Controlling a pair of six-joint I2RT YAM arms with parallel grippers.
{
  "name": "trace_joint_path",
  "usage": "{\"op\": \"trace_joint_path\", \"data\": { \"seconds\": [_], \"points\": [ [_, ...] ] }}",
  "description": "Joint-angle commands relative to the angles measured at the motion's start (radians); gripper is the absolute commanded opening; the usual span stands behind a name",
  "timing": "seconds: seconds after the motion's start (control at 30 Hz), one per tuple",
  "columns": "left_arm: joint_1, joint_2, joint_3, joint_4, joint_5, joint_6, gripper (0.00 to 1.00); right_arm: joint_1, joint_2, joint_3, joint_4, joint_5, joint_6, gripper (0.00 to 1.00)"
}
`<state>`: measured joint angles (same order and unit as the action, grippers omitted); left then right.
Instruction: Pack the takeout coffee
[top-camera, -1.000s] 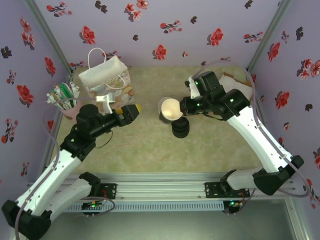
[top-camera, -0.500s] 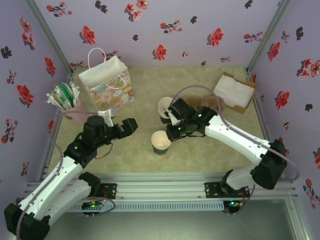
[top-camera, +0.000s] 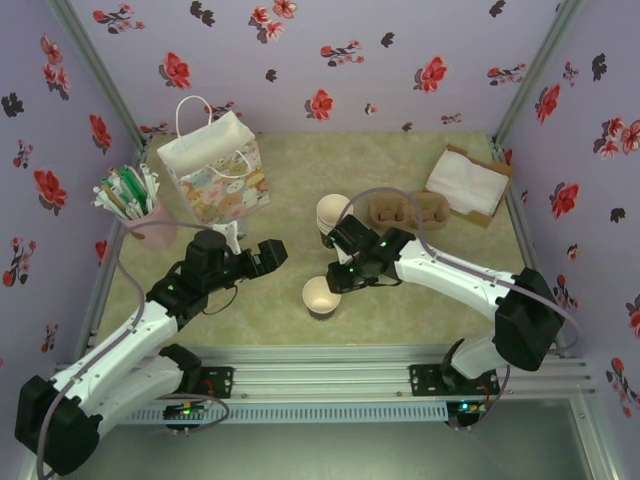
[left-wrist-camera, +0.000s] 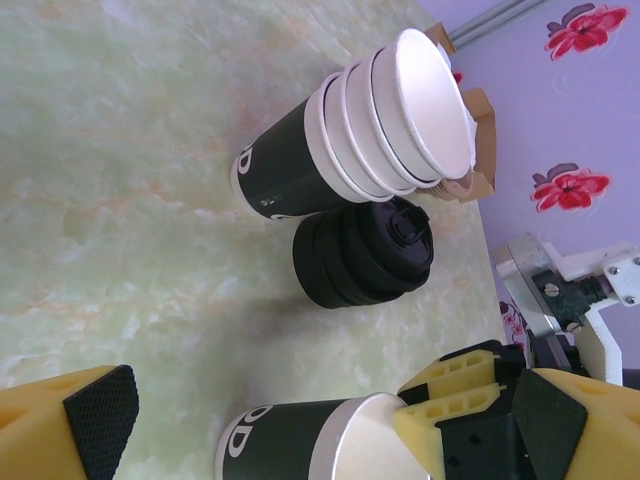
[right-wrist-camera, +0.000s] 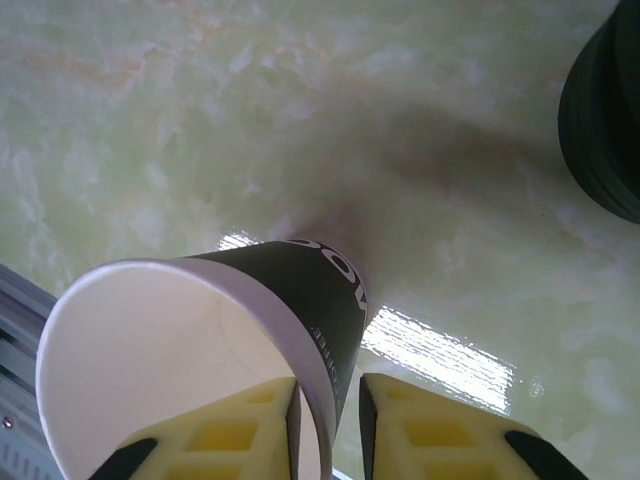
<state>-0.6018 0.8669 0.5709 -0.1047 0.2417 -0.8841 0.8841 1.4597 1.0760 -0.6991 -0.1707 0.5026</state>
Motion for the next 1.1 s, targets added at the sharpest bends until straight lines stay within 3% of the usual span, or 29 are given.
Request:
{"op": "trace_joint_path", "data": {
  "seconds": [0.0, 0.4, 0.73, 1.07],
  "points": [
    [-0.018, 0.019, -0.006, 0.06, -0.022, -0.004, 0.99, 0.008, -0.004, -0.007, 0.008, 0.037, 0.006, 0.29],
    [-0.04, 0.082, 0.018, 0.057, -0.055, 0.015, 0.99, -0.012, -0.107, 0.089, -0.191, 0.293, -0.033, 0.68],
    [-0.056, 0.178, 0.046, 0.057, -0.055, 0.024, 0.99, -0.154, -0.03, 0.164, -0.194, 0.291, -0.11, 0.69],
    [-0.058, 0.184, 0.046, 0.042, -0.056, 0.034, 0.99, -0.203, 0.13, 0.237, -0.155, 0.283, -0.165, 0.81]
  ]
}}
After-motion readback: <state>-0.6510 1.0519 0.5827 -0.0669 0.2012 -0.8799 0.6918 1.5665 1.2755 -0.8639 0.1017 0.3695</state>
